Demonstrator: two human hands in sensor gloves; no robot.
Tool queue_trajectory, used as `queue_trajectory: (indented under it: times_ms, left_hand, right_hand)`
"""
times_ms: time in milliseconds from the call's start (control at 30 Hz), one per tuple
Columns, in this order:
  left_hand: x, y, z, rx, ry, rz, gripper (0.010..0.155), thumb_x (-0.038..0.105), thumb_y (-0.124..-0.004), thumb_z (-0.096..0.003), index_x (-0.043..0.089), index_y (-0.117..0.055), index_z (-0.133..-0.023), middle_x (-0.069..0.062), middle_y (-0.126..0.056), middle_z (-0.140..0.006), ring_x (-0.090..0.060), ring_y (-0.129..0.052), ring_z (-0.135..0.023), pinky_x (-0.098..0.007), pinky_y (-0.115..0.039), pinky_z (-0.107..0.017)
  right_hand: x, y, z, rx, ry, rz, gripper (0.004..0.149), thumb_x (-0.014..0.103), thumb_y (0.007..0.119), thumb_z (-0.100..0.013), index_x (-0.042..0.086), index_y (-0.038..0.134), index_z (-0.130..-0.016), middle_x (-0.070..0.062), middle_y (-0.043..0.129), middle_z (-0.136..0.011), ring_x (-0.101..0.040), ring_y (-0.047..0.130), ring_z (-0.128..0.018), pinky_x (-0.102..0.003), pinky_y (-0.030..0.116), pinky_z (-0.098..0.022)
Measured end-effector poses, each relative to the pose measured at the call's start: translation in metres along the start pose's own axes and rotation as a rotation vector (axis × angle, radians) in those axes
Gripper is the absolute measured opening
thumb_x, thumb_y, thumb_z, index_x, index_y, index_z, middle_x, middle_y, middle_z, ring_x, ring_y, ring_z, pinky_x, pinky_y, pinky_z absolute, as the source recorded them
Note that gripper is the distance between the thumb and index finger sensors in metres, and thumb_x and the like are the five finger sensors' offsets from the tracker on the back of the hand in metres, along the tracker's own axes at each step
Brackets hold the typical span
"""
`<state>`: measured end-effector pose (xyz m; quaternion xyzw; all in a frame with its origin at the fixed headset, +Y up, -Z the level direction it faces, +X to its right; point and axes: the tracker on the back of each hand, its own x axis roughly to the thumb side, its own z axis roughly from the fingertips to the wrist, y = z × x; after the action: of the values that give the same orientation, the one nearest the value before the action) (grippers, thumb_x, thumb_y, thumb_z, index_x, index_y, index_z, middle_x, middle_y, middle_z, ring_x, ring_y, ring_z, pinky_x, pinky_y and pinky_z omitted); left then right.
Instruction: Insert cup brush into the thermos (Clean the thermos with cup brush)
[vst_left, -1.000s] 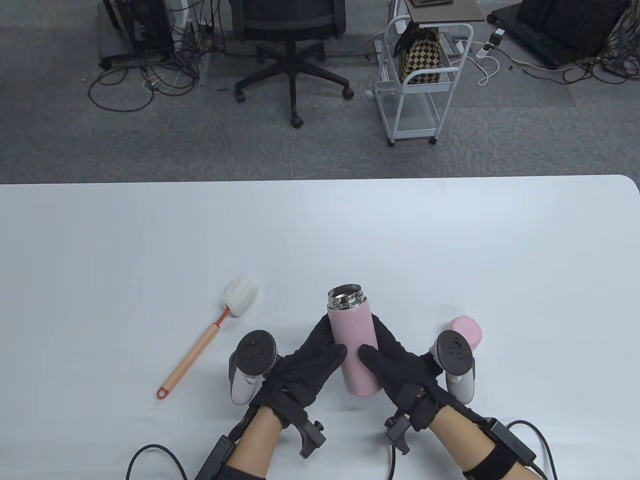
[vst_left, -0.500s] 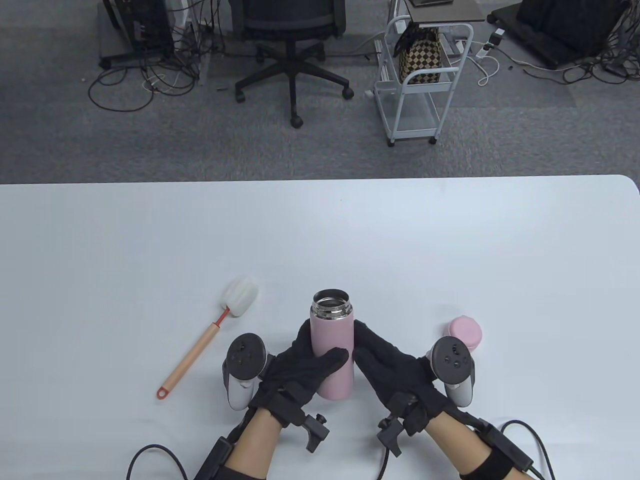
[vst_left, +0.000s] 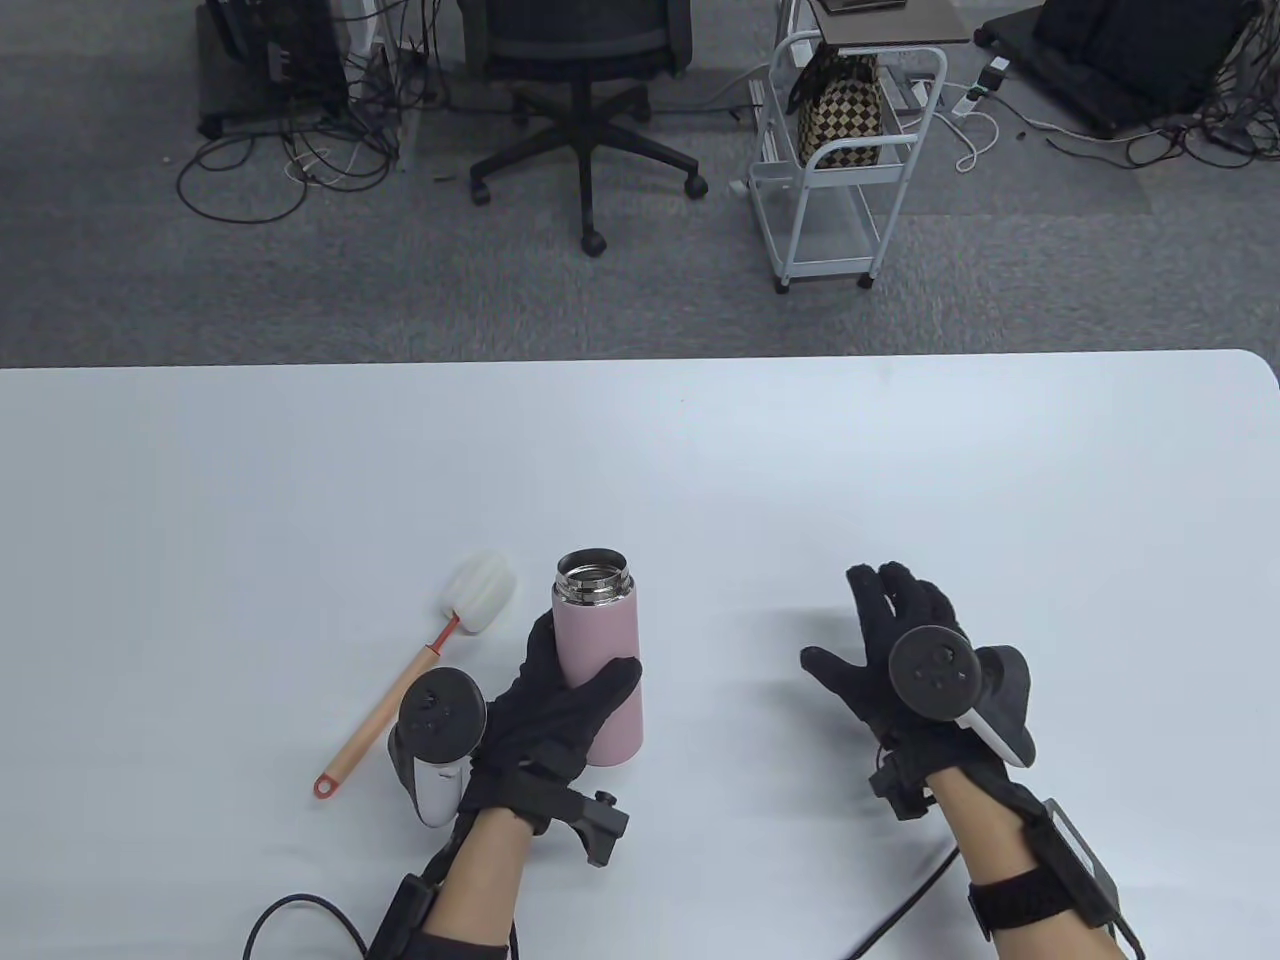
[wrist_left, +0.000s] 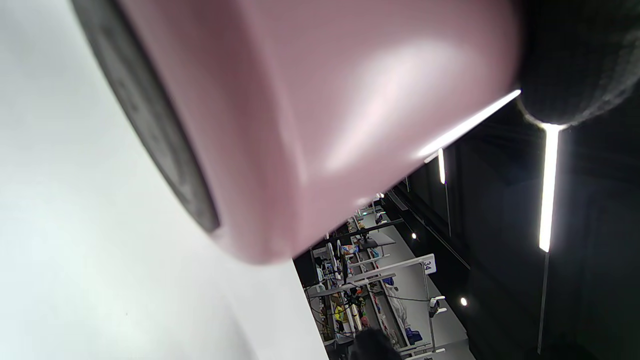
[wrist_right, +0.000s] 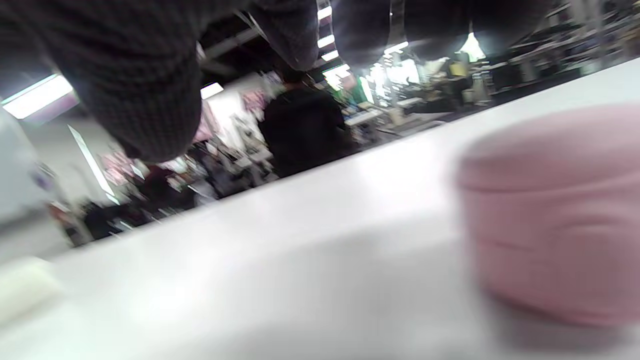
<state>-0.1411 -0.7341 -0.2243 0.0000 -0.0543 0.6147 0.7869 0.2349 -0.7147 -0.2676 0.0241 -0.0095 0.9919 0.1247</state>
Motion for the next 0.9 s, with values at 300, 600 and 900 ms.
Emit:
queue_trajectory:
  times_ms: [300,600,900]
  left_hand:
    - [0.001,-0.004,0.000,-0.013,-0.024,-0.127,0.092,0.073,-0.074,-0.0448,0.017,-0.039,-0.108,-0.021,-0.050,-0.116,-0.049,-0.060,-0.105,-0.057,-0.066,-0.068]
    - [0.004,-0.007,0.000,-0.045,-0.048,-0.329,0.091,0.073,-0.075,-0.0447,0.018,-0.040,-0.108,-0.021,-0.050,-0.116,-0.049,-0.061,-0.105,-0.057,-0.065,-0.068]
    - [0.007,-0.022,0.000,-0.127,-0.069,-0.553,0.091,0.073,-0.076,-0.0442,0.018,-0.041,-0.108,-0.021,-0.051,-0.116,-0.049,-0.061,-0.105,-0.058,-0.065,-0.068]
  right_hand:
    - [-0.032,0.020,-0.013,0.213,0.175,0.085,0.096,0.063,0.088,-0.049,0.016,0.038,-0.117,-0.027,0.038,-0.119,-0.068,0.060,-0.097,-0.070,0.061,-0.065]
    - [-0.028,0.030,-0.016,0.241,0.189,0.177,0.084,0.050,0.087,-0.055,0.015,0.042,-0.115,-0.026,0.049,-0.116,-0.055,0.077,-0.089,-0.062,0.070,-0.062]
    - [-0.022,0.011,-0.007,0.092,0.060,-0.090,0.081,0.056,0.082,-0.054,0.013,0.047,-0.114,-0.026,0.058,-0.112,-0.051,0.086,-0.083,-0.057,0.076,-0.057]
